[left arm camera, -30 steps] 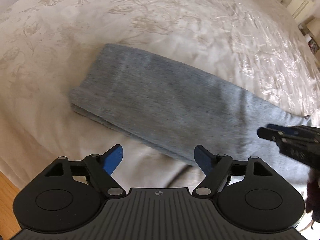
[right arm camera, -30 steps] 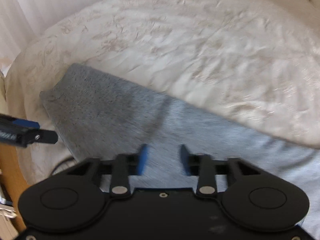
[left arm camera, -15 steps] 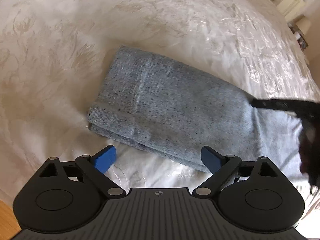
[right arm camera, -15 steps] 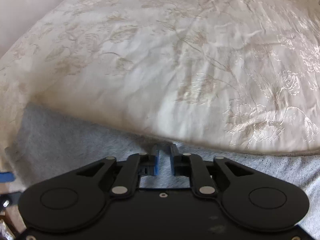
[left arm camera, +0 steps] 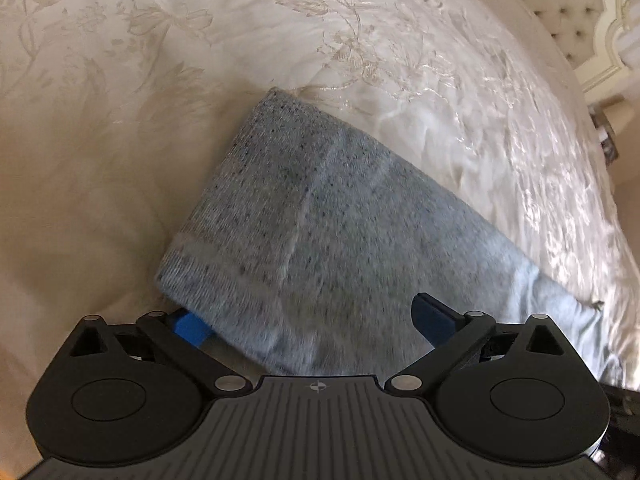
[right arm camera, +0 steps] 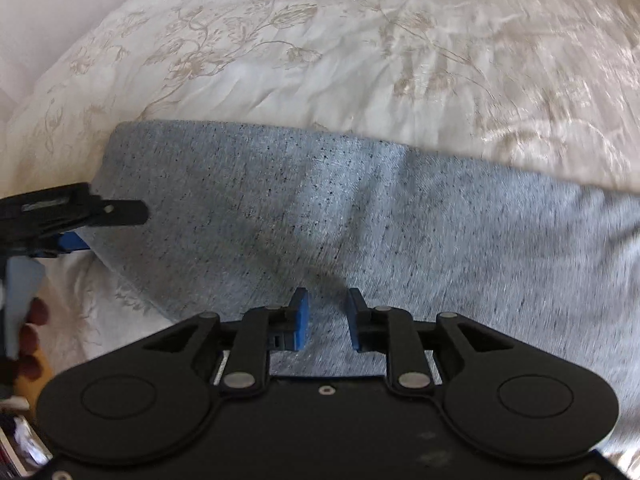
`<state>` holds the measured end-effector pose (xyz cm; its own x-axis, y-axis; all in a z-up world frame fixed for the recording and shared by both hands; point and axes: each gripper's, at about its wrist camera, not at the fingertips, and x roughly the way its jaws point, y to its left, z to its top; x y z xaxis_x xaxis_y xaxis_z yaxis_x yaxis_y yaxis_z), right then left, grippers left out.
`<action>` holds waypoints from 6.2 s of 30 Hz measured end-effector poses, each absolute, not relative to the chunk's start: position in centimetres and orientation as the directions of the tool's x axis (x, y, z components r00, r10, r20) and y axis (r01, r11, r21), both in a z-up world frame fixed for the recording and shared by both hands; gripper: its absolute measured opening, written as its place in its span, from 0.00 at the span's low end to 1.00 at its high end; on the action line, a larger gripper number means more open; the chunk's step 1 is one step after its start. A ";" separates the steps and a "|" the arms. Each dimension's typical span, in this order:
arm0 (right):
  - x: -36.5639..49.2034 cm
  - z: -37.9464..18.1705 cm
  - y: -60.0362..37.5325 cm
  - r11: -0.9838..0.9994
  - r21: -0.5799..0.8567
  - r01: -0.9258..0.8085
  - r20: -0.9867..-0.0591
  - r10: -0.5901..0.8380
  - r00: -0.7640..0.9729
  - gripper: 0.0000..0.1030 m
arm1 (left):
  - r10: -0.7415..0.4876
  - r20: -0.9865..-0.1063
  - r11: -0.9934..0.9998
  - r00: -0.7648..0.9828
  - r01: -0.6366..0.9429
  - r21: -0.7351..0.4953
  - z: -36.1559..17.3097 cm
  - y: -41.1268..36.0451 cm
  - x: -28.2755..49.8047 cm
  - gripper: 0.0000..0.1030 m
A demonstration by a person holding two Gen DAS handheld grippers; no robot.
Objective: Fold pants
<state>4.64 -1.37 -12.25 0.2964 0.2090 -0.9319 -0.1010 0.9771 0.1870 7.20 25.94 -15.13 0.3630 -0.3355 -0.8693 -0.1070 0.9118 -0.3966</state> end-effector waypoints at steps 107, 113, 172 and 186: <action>1.3 -15.6 -27.0 0.999 0.021 0.036 -0.967 0.011 0.256 0.20 | -0.172 -0.901 0.964 0.399 0.256 -0.070 -14.0 -2.4 13.4 0.59; 1.3 -16.0 -27.6 0.997 0.031 0.071 -0.969 0.013 0.247 0.22 | -0.183 -0.866 0.968 0.465 0.240 -0.076 -10.8 -0.4 13.0 0.57; 0.7 -14.7 -28.4 0.994 0.033 0.106 -0.952 -0.001 0.306 0.21 | -0.157 -0.860 0.968 0.485 0.248 -0.037 -7.4 -1.8 3.8 0.90; 1.1 -15.8 -26.6 0.984 -0.057 0.167 -0.961 -0.100 0.259 0.36 | -0.124 -0.922 0.967 0.368 0.251 -0.029 -15.4 -3.2 12.8 0.94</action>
<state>1.10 -26.60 -15.79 0.2594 -0.0995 -0.9606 0.1671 0.9843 -0.0569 12.79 -3.16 -15.35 0.3681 -0.1237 -0.9215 0.2514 0.9674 -0.0294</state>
